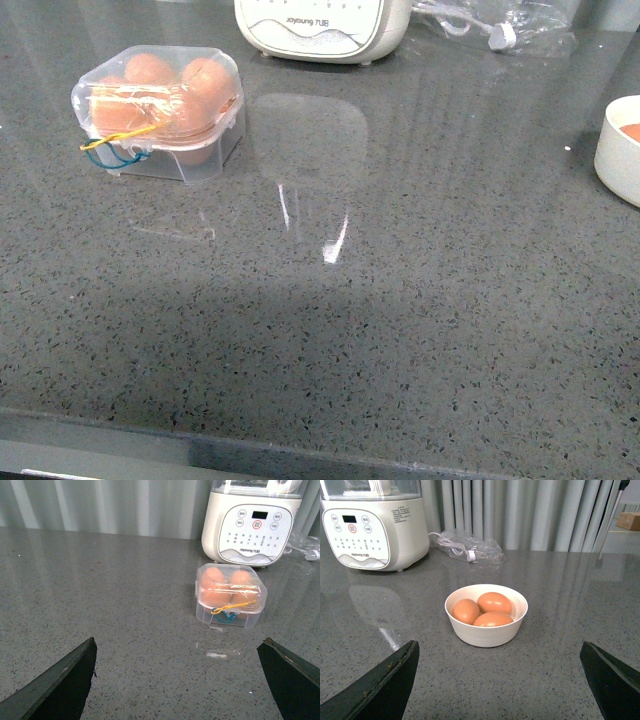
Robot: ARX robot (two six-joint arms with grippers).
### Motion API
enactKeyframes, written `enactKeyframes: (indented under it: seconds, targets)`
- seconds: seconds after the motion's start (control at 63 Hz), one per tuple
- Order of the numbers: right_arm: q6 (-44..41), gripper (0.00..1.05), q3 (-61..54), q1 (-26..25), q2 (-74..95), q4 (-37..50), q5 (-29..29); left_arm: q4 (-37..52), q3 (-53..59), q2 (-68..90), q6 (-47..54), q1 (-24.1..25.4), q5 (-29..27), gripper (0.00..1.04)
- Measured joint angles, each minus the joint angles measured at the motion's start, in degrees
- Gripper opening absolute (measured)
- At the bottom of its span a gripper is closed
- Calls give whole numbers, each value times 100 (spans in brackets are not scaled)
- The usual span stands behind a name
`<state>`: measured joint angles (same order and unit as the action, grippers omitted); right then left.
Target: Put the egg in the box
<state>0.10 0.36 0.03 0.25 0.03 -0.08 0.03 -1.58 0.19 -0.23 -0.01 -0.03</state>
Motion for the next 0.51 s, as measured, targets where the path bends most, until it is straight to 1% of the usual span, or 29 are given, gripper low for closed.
enactKeyframes:
  seconds: [0.508]
  targets:
    - [0, 97, 0, 0, 0, 0, 0, 0, 0, 0, 0, 0, 0, 98]
